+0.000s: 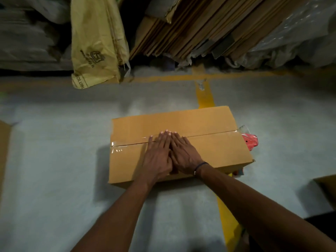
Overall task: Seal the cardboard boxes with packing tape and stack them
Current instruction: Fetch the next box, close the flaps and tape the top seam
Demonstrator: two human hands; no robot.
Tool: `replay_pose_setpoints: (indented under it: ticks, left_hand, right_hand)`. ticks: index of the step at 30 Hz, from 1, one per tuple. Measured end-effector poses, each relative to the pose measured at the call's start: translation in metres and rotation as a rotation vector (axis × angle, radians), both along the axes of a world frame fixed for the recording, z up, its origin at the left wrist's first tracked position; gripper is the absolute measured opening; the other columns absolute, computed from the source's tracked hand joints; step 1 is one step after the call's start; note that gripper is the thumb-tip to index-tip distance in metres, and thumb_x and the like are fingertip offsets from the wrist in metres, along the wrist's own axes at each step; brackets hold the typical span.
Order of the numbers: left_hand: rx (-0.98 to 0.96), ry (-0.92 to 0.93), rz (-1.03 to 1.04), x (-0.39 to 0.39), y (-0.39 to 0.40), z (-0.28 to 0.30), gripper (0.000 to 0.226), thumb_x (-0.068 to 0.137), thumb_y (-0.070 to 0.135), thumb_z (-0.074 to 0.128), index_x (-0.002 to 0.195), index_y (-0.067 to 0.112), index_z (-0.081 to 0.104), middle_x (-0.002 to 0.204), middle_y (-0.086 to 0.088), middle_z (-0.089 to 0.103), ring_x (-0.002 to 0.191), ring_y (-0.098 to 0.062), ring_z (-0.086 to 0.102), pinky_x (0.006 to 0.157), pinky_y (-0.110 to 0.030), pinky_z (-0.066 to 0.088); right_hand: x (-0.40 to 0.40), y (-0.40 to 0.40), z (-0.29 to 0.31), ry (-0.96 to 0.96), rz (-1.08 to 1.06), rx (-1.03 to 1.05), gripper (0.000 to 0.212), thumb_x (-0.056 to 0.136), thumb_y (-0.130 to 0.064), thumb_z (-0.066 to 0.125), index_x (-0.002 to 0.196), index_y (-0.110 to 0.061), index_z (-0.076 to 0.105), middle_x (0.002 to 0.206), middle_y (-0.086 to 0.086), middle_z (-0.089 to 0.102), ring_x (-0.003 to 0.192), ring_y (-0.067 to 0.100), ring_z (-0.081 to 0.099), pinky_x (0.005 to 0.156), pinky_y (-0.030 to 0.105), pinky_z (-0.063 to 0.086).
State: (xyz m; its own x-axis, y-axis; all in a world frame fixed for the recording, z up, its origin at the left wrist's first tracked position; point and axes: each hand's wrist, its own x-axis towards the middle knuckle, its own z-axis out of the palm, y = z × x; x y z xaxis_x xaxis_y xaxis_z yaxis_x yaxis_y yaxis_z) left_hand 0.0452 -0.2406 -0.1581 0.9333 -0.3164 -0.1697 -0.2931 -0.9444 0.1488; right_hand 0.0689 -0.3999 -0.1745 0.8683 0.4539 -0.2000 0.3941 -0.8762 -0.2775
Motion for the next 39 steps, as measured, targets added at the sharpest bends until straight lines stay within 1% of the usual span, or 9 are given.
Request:
replay_pose_setpoints:
  ticks: [5,11,16,20,24,27,31,35,39]
  left_hand:
    - [0.063,0.046,-0.018,0.011,0.03,-0.017,0.08,0.102,0.067,0.002,0.165,0.019,-0.011,0.173,0.002,-0.013,0.16,-0.015,-0.008,0.127,-0.058,-0.005]
    - [0.056,0.007,0.024,0.004,0.074,-0.026,0.093,0.096,0.083,0.006,0.166,0.023,-0.009,0.173,0.007,-0.01,0.16,-0.012,-0.006,0.127,-0.058,-0.005]
    - [0.011,-0.022,0.285,-0.018,0.101,-0.036,0.096,0.097,0.083,0.012,0.166,0.018,-0.004,0.173,0.001,-0.012,0.16,-0.016,-0.008,0.127,-0.052,-0.005]
    - [-0.009,-0.054,0.365,-0.026,0.098,-0.035,0.093,0.1,0.076,0.017,0.166,0.013,-0.004,0.173,-0.006,-0.01,0.161,-0.022,-0.007,0.129,-0.051,-0.004]
    - [0.041,-0.019,0.12,-0.023,0.08,-0.027,0.074,0.106,0.055,0.011,0.165,0.015,-0.01,0.172,-0.004,-0.015,0.16,-0.021,-0.011,0.13,-0.051,-0.001]
    - [0.12,0.0,0.093,-0.021,0.088,-0.027,0.081,0.095,0.054,0.002,0.165,0.015,-0.01,0.172,-0.003,-0.017,0.161,-0.02,-0.008,0.129,-0.052,0.001]
    - [0.087,-0.014,0.33,-0.029,0.119,-0.034,0.1,0.09,0.078,0.003,0.166,0.014,-0.003,0.173,-0.002,-0.009,0.161,-0.02,-0.002,0.129,-0.052,0.006]
    - [-0.076,-0.014,0.483,-0.039,0.126,-0.036,0.108,0.093,0.087,0.024,0.166,0.013,-0.005,0.173,-0.003,-0.01,0.161,-0.021,-0.003,0.127,-0.048,0.013]
    - [-0.384,0.143,0.9,-0.044,0.13,-0.03,0.11,0.09,0.082,0.043,0.165,0.017,-0.004,0.172,-0.013,0.018,0.152,-0.037,0.034,0.115,-0.049,0.038]
  right_hand:
    - [0.007,0.001,-0.01,-0.012,-0.079,-0.061,0.069,0.105,-0.055,0.014,0.165,-0.022,0.002,0.172,-0.003,0.0,0.158,0.018,0.001,0.127,0.05,0.013]
    - [0.01,-0.05,-0.013,-0.043,-0.143,-0.069,0.075,0.099,-0.075,0.009,0.163,-0.037,-0.001,0.172,-0.006,-0.006,0.158,0.019,-0.003,0.127,0.051,0.012]
    - [0.007,-0.073,-0.014,-0.044,-0.195,-0.117,0.078,0.1,-0.074,0.008,0.164,-0.03,-0.004,0.171,-0.003,-0.01,0.158,0.02,-0.005,0.126,0.054,0.013]
    - [0.001,-0.028,-0.007,-0.037,-0.182,-0.04,0.081,0.101,-0.067,0.013,0.164,-0.019,-0.005,0.171,0.003,-0.007,0.158,0.022,-0.003,0.128,0.049,0.008]
    - [-0.009,0.053,-0.002,-0.035,0.078,0.06,0.074,0.106,-0.06,0.016,0.164,-0.018,-0.004,0.171,0.002,-0.005,0.158,0.02,-0.003,0.129,0.044,0.005]
    - [-0.013,0.085,-0.01,-0.005,0.111,0.073,0.071,0.107,-0.056,0.014,0.164,-0.015,0.001,0.172,0.003,0.002,0.158,0.019,0.001,0.128,0.046,0.011]
    - [-0.014,0.084,-0.021,-0.015,0.088,0.024,0.08,0.103,-0.068,0.006,0.164,-0.016,-0.002,0.172,0.0,-0.004,0.158,0.016,-0.003,0.128,0.044,0.009]
    - [-0.017,0.087,-0.025,-0.025,0.073,0.001,0.084,0.101,-0.072,0.006,0.164,-0.018,-0.004,0.171,-0.003,-0.009,0.158,0.015,-0.008,0.129,0.043,0.007]
    - [-0.018,0.086,-0.026,-0.028,0.081,-0.032,0.081,0.103,-0.069,0.008,0.163,-0.017,-0.009,0.17,-0.002,-0.015,0.157,0.016,-0.013,0.129,0.044,0.006]
